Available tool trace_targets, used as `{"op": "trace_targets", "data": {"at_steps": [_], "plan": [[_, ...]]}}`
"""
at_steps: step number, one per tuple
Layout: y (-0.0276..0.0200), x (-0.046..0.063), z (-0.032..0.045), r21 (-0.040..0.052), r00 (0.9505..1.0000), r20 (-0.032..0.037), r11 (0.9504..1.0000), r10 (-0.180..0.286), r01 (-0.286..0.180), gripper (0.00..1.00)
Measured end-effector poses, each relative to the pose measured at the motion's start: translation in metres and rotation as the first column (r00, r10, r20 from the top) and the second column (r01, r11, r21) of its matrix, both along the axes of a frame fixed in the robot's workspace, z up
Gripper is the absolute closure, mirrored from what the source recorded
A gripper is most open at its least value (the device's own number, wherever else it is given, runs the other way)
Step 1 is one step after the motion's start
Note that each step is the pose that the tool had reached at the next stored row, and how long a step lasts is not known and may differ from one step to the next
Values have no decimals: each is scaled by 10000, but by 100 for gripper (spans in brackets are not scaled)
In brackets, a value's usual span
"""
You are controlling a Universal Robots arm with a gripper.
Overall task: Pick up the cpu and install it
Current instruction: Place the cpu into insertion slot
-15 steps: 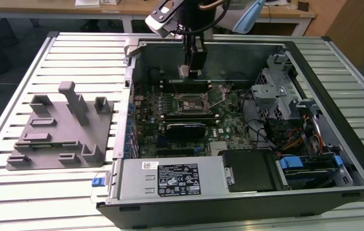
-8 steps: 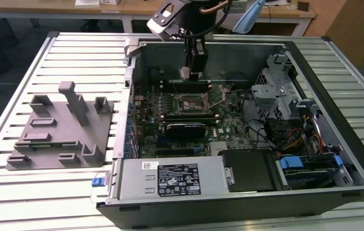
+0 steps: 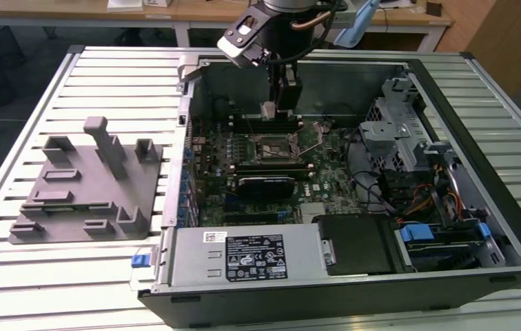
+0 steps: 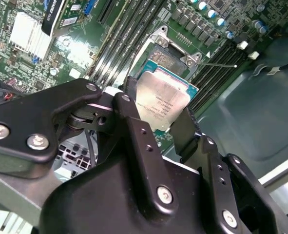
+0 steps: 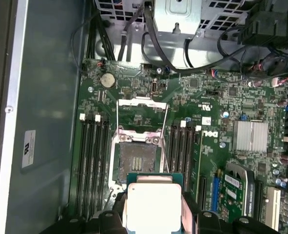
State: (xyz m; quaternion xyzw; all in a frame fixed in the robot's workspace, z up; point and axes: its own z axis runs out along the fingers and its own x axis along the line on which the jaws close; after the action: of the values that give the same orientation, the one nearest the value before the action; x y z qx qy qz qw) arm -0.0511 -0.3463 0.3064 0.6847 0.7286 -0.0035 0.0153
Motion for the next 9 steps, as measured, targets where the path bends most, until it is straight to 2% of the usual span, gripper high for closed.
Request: {"op": "trace_targets", "data": {"at_steps": [9], "plan": [[1, 1, -60, -1, 10000, 0, 10000, 3, -3, 47]]}}
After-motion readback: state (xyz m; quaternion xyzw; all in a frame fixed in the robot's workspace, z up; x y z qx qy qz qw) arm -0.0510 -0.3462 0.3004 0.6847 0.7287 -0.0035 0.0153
